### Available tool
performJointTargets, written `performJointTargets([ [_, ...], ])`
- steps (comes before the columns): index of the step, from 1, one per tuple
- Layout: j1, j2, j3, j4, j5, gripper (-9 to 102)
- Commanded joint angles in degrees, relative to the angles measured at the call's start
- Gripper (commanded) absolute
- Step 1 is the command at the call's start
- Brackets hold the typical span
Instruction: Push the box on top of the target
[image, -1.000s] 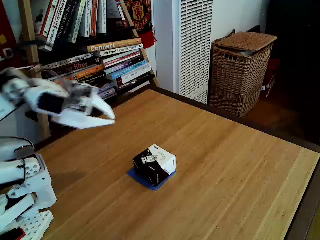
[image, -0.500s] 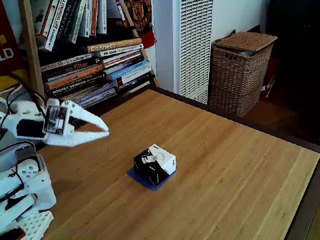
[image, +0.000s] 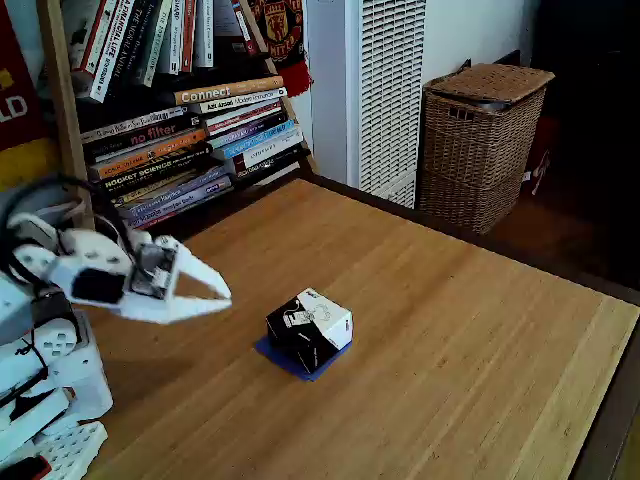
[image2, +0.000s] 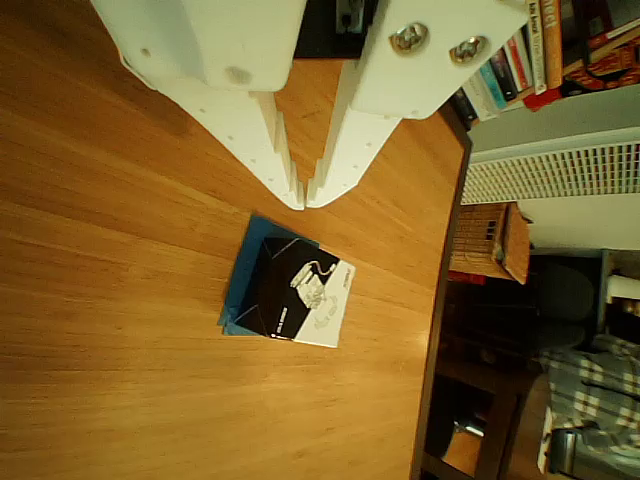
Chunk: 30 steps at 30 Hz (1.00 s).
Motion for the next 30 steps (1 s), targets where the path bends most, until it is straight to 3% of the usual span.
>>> performJointTargets([
  [1, 0.4, 0.7, 1.6, -2.5, -1.1, 0],
  [14, -0.4, 0.7, 5.0, -3.5, -6.6, 0],
  [23, -4.0, 0.7, 5.0, 7.6, -19.7, 0],
  [30, -4.7, 0.7, 5.0, 13.3, -20.1, 1],
])
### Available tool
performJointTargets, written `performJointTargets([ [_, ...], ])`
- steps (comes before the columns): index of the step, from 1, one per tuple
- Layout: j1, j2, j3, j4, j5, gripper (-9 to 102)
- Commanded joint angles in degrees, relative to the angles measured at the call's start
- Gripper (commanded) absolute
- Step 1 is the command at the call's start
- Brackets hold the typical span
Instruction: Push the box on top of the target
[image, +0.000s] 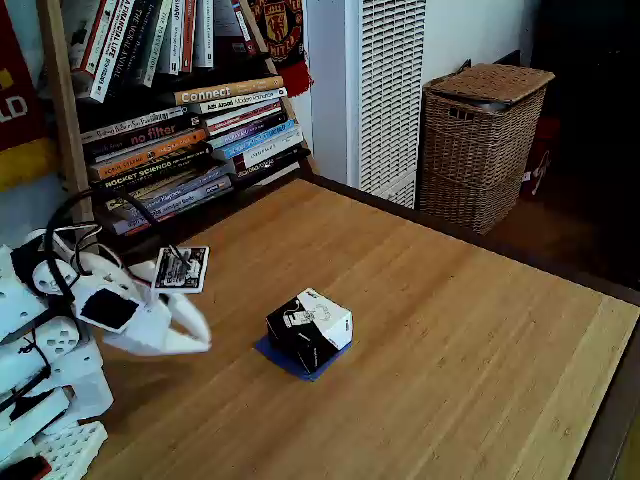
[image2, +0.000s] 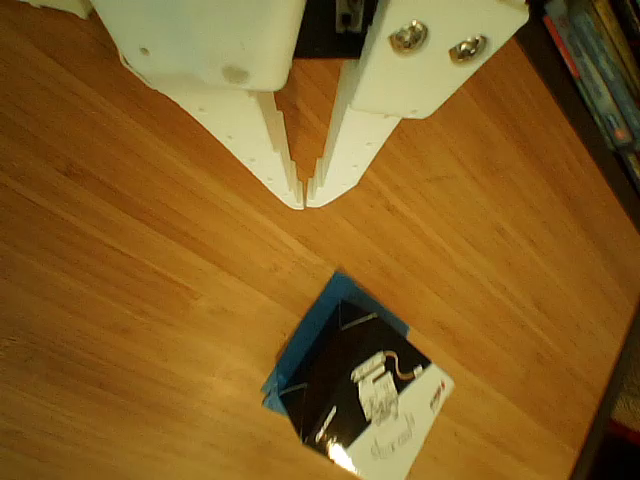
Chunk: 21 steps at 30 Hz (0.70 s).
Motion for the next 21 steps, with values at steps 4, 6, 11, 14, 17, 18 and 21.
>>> performJointTargets([
  [4, -2.1, 0.6, -0.1, 1.9, -1.4, 0],
  [6, -2.3, 0.6, -0.1, 1.9, -1.4, 0],
  [11, -2.3, 0.6, -0.1, 1.9, -1.4, 0],
  [14, -2.3, 0.6, -0.1, 1.9, -1.4, 0],
  [17, -2.3, 0.6, -0.1, 1.9, -1.4, 0],
  [18, -2.3, 0.6, -0.1, 1.9, -1.4, 0],
  [21, -2.3, 0.6, -0.1, 1.9, -1.4, 0],
])
